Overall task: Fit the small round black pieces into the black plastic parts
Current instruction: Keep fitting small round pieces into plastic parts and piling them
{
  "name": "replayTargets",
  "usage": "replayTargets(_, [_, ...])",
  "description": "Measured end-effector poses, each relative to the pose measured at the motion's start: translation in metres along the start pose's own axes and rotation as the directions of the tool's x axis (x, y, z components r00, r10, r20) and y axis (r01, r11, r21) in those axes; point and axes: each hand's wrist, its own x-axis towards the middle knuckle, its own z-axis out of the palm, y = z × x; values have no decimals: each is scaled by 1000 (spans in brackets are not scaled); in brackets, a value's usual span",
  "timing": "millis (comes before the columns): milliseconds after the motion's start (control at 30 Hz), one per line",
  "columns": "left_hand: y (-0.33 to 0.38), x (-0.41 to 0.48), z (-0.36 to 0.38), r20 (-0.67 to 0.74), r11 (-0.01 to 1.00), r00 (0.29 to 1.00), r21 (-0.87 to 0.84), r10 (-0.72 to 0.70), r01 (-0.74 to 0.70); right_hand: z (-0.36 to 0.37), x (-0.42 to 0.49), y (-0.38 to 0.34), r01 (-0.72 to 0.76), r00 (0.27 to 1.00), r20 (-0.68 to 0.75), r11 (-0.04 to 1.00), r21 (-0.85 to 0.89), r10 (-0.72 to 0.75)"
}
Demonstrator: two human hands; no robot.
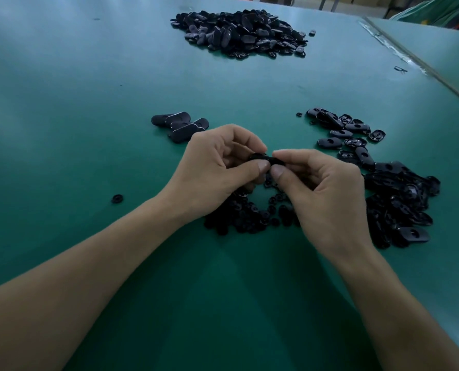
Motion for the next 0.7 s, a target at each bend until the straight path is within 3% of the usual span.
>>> replayTargets(233, [-1, 0, -1, -1, 998, 1000, -63, -31, 30, -3, 3, 5, -55, 997, 62, 994, 94, 49])
replayTargets(700, [0, 0, -2, -10, 1000, 1000, -16, -11, 11, -2, 2, -2, -101, 994, 32, 995, 22, 100])
